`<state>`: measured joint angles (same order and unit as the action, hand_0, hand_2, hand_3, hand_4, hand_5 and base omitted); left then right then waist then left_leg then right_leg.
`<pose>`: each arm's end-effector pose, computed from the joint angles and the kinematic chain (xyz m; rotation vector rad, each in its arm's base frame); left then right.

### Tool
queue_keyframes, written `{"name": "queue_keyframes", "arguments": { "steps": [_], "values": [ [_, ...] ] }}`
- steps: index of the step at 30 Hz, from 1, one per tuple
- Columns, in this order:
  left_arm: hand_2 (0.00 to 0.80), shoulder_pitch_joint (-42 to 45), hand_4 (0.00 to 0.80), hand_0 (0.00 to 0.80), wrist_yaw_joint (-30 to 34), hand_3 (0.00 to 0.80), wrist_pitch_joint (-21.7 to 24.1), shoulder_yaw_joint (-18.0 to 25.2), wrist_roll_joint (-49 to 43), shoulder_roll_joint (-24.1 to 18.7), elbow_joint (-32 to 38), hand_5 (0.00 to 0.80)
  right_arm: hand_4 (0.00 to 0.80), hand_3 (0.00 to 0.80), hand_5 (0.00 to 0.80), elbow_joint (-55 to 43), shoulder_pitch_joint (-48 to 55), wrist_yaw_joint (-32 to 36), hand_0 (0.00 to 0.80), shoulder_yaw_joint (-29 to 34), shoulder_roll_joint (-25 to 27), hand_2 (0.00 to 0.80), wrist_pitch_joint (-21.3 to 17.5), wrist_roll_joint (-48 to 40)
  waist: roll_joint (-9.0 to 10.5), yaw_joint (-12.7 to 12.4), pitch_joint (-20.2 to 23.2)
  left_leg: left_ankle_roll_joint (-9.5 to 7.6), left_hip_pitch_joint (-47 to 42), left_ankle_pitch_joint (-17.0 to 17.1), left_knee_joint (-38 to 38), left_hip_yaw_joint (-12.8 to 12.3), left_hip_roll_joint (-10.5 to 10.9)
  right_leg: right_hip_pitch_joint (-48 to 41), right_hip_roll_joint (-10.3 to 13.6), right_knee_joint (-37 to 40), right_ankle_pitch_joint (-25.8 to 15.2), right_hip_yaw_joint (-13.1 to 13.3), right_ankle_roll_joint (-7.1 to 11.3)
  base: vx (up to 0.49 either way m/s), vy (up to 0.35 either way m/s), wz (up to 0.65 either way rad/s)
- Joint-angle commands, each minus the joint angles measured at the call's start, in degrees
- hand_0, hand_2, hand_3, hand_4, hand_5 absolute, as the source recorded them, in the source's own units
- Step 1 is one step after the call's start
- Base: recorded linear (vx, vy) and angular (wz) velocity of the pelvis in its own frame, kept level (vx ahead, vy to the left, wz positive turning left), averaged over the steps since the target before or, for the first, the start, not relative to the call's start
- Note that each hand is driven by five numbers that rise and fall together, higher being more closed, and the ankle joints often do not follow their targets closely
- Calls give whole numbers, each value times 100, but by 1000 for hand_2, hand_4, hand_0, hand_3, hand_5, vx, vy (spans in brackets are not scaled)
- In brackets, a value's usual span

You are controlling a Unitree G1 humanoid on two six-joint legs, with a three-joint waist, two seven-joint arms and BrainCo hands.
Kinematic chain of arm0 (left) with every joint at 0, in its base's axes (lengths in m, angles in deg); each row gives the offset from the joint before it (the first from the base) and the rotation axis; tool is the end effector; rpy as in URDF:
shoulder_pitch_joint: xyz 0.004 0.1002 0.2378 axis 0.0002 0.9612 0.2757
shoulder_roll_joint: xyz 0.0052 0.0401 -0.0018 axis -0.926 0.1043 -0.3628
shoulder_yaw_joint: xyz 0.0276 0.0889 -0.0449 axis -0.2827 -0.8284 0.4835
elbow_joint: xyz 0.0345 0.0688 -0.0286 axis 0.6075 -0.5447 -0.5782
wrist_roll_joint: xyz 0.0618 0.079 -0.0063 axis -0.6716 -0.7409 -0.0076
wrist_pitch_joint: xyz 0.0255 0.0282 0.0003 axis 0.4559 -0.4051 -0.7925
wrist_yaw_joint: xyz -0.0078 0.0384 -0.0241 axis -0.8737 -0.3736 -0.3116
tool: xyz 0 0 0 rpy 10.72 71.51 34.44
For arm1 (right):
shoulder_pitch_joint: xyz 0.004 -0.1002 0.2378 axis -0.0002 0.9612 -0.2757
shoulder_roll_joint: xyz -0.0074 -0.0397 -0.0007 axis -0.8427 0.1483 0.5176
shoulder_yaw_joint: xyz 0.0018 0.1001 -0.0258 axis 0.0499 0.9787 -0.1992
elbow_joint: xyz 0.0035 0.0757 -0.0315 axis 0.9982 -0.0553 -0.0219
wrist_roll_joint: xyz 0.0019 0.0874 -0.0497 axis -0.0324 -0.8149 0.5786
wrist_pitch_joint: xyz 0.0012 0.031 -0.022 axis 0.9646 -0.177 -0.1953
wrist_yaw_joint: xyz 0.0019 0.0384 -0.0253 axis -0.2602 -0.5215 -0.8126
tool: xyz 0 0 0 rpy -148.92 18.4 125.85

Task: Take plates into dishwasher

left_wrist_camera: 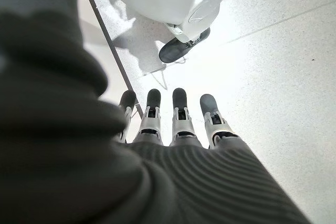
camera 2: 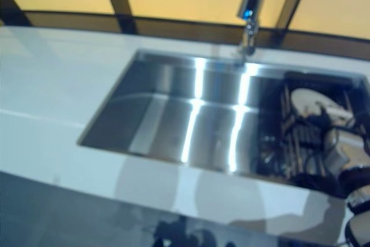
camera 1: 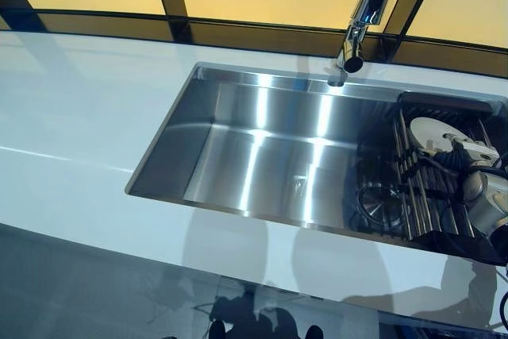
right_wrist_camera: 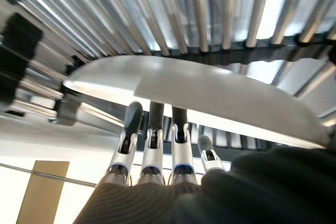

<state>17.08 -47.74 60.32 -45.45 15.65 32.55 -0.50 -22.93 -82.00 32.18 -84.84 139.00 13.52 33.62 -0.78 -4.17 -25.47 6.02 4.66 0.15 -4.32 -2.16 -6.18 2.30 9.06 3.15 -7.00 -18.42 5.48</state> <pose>0.1447 0.2489 -0.0749 0.5694 0.9231 -0.2290 0.2971 -0.3444 0.2164 -1.4453 0.2365 -0.5395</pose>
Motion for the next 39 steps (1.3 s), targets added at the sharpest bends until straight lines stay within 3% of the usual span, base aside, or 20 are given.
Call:
{"name": "queue_keyframes", "arguments": {
  "steps": [1, 39],
  "values": [
    [0, 115, 0, 0, 84, 0, -3, -326, 43, -146, 130, 0, 0, 0, 0, -72, -574, -56, 0, -293, 338, 0, -46, 61, 222, -233, 189, -384, 270, 61, -21, -274, 241, 247, -491, -1030, 965, 60, -426, 0, 0, 0],
    [0, 133, 0, 0, 103, 0, -17, -212, -92, -233, 100, 0, 0, 0, 0, -289, -374, 217, 0, -196, 520, 0, -193, 54, 444, -208, 301, -430, 164, 12, 76, -341, 252, 162, -534, -891, 882, 162, -360, -1, 0, 0]
  ]
}}
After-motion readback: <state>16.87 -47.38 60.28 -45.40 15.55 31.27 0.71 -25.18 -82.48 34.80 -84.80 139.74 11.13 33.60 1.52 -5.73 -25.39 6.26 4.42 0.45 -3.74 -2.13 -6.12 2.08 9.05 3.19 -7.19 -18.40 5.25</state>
